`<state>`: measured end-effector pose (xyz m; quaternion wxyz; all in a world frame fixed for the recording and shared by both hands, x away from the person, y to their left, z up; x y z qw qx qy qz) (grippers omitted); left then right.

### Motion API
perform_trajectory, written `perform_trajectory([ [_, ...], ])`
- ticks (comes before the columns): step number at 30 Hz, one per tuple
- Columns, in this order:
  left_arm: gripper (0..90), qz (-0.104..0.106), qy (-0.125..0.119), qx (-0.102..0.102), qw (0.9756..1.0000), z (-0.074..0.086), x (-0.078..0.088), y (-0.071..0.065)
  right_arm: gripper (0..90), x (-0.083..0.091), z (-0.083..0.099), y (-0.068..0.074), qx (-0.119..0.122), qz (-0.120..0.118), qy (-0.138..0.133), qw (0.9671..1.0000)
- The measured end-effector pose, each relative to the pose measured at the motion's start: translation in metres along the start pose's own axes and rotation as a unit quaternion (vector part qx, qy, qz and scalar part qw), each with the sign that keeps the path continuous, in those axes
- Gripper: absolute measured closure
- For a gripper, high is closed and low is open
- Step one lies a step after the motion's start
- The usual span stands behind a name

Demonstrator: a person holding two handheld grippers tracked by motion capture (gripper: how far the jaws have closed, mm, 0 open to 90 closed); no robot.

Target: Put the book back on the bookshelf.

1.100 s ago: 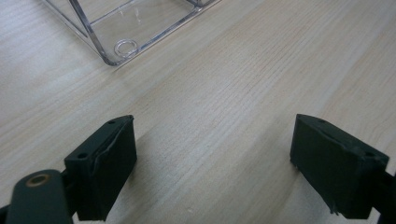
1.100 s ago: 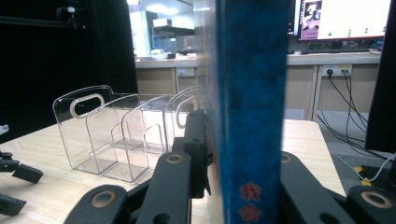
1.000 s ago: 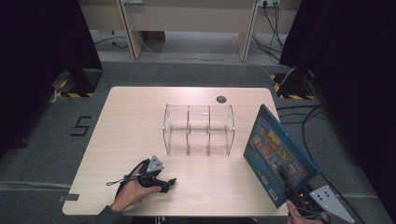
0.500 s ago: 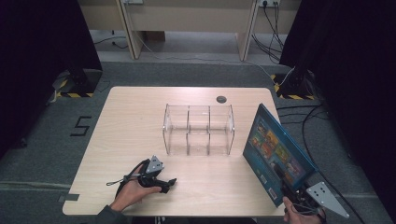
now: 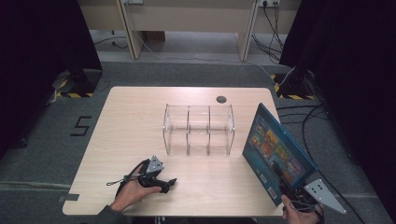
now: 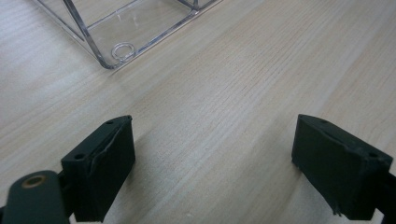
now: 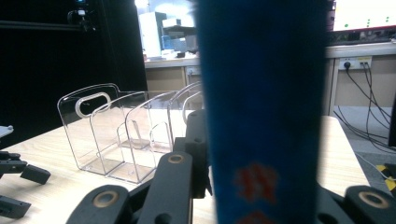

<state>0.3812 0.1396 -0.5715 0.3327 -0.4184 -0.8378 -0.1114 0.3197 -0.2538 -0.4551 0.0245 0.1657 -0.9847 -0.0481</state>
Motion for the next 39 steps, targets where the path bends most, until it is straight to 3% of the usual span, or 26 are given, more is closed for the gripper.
perform_trajectory([
  [5, 12.3, 0.0, 0.0, 0.0, 1.0, 0.0, 0.0, 0.0, 81.6, 0.006, -0.005, 0.001, 0.017, -0.001, 0.001, 0.9999],
  [10, 12.3, 0.002, 0.001, -0.002, 1.0, 0.0, 0.0, 0.0, 82.0, 0.011, -0.009, 0.002, 0.008, -0.011, -0.002, 0.9999],
  [17, 12.2, 0.002, 0.0, -0.002, 1.0, 0.0, 0.0, -0.001, 82.1, 0.017, -0.012, 0.009, 0.024, -0.018, -0.003, 0.9995],
  [39, 11.9, 0.004, 0.002, -0.004, 1.0, 0.001, 0.0, -0.001, 82.2, 0.025, -0.017, 0.024, 0.015, -0.035, 0.003, 0.9993],
])
Point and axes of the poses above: each handheld gripper's, and its own axes: x roughly backward along the jaws, z roughly out of its underside, y roughly to its left, the point moved 7 cm from there along -x, roughly forward along the jaws, and after that the axes turned 7 degrees about z, right-handed, at the moved point
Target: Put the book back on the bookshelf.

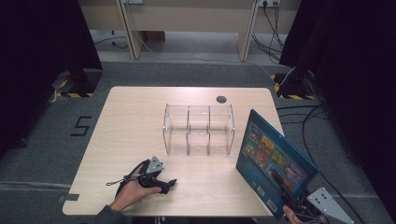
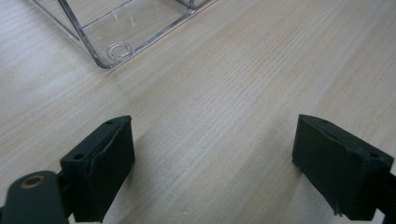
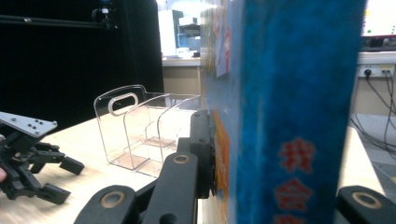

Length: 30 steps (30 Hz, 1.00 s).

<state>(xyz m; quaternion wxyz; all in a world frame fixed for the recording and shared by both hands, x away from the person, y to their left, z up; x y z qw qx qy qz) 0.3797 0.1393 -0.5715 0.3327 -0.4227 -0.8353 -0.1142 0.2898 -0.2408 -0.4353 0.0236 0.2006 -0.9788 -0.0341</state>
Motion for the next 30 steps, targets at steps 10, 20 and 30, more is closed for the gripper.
perform_trajectory([
  [10, 11.7, 0.001, 0.0, 0.0, 1.0, 0.0, 0.0, 0.0, 82.2, -0.001, -0.001, 0.002, -0.007, -0.001, -0.002, 1.0],
  [20, 11.7, 0.001, 0.0, 0.0, 1.0, 0.0, 0.0, 0.0, 82.2, -0.002, -0.006, 0.013, -0.018, -0.019, -0.007, 0.9996],
  [30, 11.6, 0.001, 0.0, 0.001, 1.0, 0.0, 0.0, 0.0, 82.3, -0.01, -0.013, 0.028, -0.014, -0.034, -0.011, 0.9993],
])
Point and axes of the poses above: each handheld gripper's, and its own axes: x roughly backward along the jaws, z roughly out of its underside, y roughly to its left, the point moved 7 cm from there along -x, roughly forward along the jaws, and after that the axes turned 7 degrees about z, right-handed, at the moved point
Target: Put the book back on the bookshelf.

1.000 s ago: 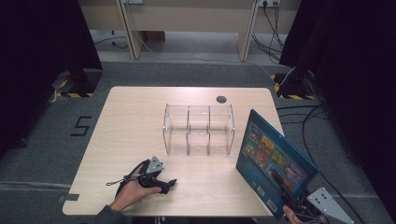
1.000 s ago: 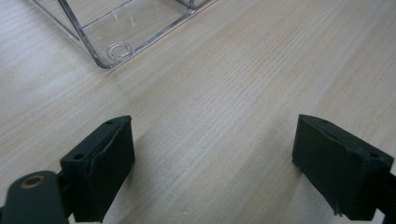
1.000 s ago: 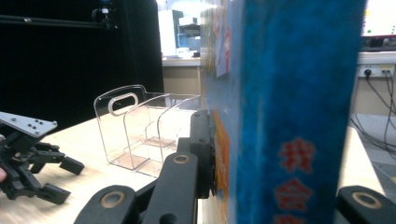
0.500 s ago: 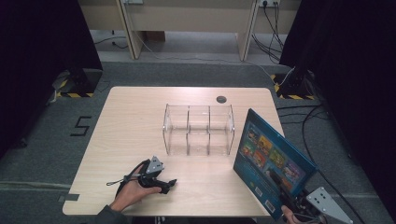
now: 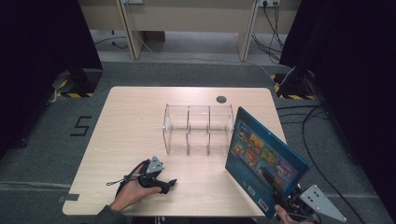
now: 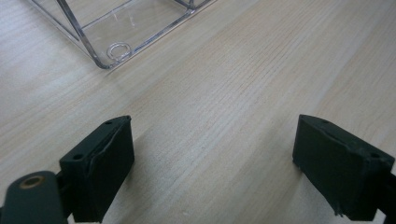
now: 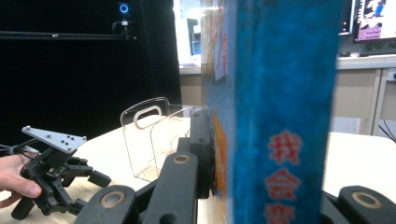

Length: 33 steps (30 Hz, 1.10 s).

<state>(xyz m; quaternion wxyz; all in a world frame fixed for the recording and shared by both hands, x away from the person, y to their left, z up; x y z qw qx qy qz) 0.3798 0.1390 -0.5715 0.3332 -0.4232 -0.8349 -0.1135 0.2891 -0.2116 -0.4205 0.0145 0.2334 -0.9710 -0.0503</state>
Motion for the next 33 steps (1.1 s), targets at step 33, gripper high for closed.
perform_trajectory([
  [33, 11.1, -0.001, -0.001, 0.001, 1.0, 0.0, -0.001, 0.0, 82.6, -0.075, -0.011, 0.011, 0.009, 0.029, 0.004, 0.9995],
])
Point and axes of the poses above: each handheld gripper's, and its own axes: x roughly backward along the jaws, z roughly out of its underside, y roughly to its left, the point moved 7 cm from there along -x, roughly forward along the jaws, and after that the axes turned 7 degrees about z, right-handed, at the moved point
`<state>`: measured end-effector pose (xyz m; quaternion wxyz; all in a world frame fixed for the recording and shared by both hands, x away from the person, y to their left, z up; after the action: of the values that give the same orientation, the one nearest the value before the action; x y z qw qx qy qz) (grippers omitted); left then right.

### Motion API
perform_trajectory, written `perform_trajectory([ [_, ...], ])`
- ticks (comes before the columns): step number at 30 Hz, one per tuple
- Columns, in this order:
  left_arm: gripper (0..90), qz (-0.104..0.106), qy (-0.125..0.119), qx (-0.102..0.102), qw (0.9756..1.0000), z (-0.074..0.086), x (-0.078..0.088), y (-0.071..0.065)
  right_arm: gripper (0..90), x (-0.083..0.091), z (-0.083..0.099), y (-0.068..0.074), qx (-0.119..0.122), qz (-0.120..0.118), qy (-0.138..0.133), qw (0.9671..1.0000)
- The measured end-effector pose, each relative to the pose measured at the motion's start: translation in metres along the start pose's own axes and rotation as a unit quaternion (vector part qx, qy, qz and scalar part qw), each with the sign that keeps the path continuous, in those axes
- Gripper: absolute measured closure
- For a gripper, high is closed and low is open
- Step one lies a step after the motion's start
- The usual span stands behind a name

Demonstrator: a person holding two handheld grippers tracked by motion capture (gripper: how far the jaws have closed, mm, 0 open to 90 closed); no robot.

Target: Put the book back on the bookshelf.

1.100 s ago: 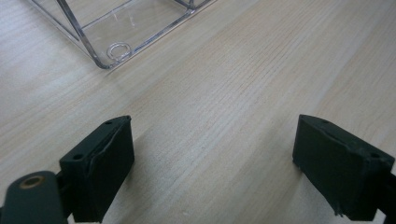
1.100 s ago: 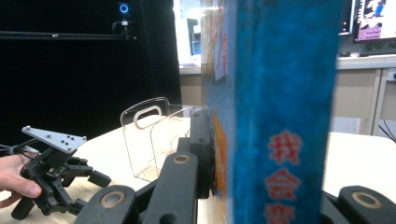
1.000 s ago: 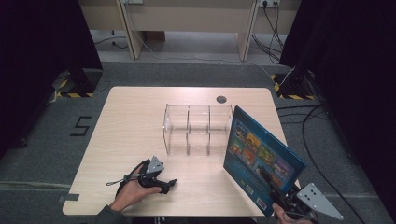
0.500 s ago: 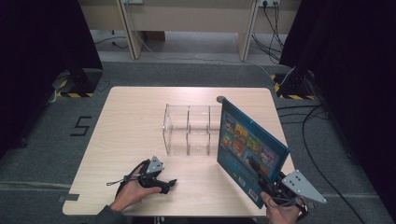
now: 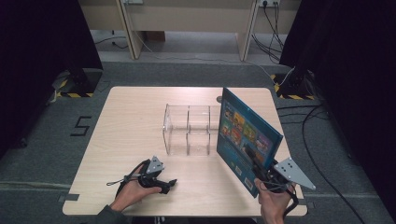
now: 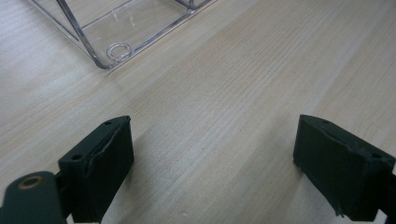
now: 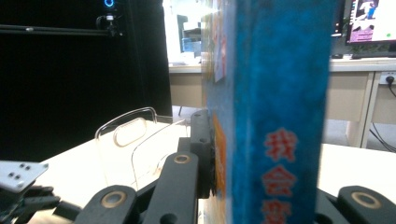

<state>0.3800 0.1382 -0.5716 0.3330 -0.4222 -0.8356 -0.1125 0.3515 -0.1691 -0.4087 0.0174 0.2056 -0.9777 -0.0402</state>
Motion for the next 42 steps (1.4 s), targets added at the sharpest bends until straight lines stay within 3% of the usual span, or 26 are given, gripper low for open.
perform_trajectory([
  [16, 9.7, 0.002, 0.002, -0.002, 1.0, -0.001, -0.001, -0.001, 82.5, -0.054, -0.008, 0.011, 0.007, 0.043, -0.014, 0.999],
  [21, 9.7, 0.001, 0.002, -0.002, 1.0, -0.001, -0.001, -0.001, 82.5, -0.07, -0.005, 0.015, 0.024, 0.057, -0.012, 0.998],
  [27, 9.7, 0.001, 0.001, -0.002, 1.0, -0.001, -0.002, -0.001, 82.5, -0.081, -0.001, 0.014, 0.025, 0.07, -0.014, 0.9972],
  [34, 9.7, 0.001, 0.002, -0.002, 1.0, -0.001, -0.002, -0.001, 82.5, -0.095, 0.003, 0.02, 0.054, 0.086, -0.015, 0.9947],
  [42, 9.7, 0.003, 0.001, -0.002, 1.0, -0.001, -0.001, -0.001, 82.4, -0.103, 0.008, 0.022, 0.06, 0.101, -0.021, 0.9928],
])
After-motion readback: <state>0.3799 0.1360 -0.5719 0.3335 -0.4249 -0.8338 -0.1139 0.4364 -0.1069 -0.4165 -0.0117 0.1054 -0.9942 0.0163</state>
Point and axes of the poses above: each handheld gripper's, and its own axes: x roughly backward along the jaws, z roughly out of its underside, y roughly to its left, the point moved 7 cm from there along -x, roughly forward along the jaws, and after that the axes turned 7 degrees about z, right-handed, at the moved point
